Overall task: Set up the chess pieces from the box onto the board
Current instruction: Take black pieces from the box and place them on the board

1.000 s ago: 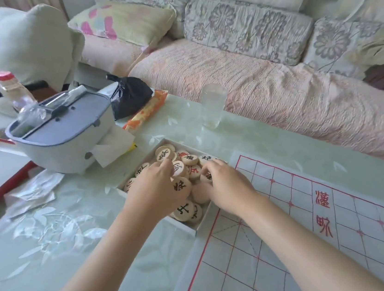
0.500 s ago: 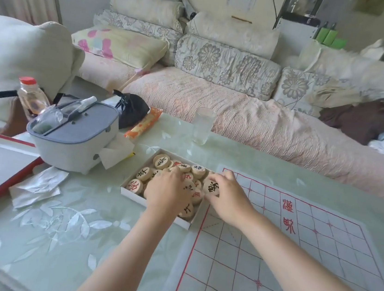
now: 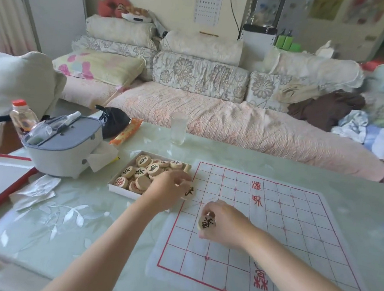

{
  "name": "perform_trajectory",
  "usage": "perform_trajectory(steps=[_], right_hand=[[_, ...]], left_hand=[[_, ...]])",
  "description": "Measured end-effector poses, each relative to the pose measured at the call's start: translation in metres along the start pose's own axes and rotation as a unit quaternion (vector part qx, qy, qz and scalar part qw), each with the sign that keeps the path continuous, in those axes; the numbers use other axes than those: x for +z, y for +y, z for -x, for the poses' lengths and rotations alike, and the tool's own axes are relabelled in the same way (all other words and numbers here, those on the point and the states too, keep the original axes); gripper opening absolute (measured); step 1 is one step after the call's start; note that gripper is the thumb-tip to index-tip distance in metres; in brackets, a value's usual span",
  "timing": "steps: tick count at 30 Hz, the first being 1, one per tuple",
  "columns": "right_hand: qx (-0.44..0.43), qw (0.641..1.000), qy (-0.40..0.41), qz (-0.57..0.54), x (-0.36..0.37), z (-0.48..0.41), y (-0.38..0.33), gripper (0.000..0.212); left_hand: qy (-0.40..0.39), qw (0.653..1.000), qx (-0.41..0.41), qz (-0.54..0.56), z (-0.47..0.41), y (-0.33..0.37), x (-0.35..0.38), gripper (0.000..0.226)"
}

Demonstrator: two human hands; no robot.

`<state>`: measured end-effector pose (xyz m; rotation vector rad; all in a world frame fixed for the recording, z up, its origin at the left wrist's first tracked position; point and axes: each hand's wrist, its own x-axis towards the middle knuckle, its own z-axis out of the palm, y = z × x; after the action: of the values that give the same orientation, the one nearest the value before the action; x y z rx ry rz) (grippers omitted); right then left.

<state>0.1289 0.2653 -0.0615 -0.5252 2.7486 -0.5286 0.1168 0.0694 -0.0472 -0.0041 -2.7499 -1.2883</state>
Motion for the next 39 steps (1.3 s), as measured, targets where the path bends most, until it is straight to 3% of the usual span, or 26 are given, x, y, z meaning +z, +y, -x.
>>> perform_trajectory(steps=[5,9,13,16,22,23,25,28,33,36,39], right_hand=[[0.003,1.000,-0.015,0.024,0.025,0.014,0.010,0.049],[0.006,0.999,-0.036,0.019,0.028,0.015,0.018,0.061],[0.008,0.995,-0.018,-0.094,0.009,0.007,0.022,0.084],[-0.029,0.983,0.047,-0.177,0.001,0.001,0.017,0.073],[-0.051,0.972,0.137,-0.183,0.017,-0.012,0.009,0.047],[-0.045,0.974,0.140,-0.173,0.020,-0.015,0.010,0.047],[-0.032,0.978,0.146,-0.143,0.024,-0.020,0.012,0.048],[-0.006,0.979,0.174,-0.104,0.026,-0.035,0.015,0.049],[0.029,0.984,0.170,-0.054,0.030,-0.073,0.009,0.049],[0.039,0.985,0.167,-0.007,0.032,-0.094,-0.001,0.039],[0.057,0.986,0.153,0.030,0.036,-0.108,-0.008,0.042]], left_hand=[[-0.053,0.998,-0.009,0.020,0.036,-0.016,0.020,0.021],[-0.037,0.998,-0.031,0.034,0.029,-0.013,0.024,0.017],[-0.048,0.998,-0.033,0.026,0.022,-0.013,0.029,0.016],[-0.058,0.994,-0.050,0.085,0.017,-0.013,0.034,0.021],[-0.056,0.985,-0.062,0.154,0.008,-0.010,0.033,0.028],[-0.050,0.989,-0.055,0.130,0.007,-0.011,0.032,0.025],[-0.013,0.999,-0.004,-0.040,0.003,-0.018,0.027,0.023],[0.021,0.960,0.093,-0.263,-0.006,-0.040,0.018,0.033],[-0.044,0.956,0.067,-0.283,-0.013,-0.072,0.014,0.049],[-0.045,0.964,0.073,-0.252,-0.016,-0.083,0.012,0.052],[-0.036,0.965,0.073,-0.250,-0.018,-0.085,0.008,0.052]])
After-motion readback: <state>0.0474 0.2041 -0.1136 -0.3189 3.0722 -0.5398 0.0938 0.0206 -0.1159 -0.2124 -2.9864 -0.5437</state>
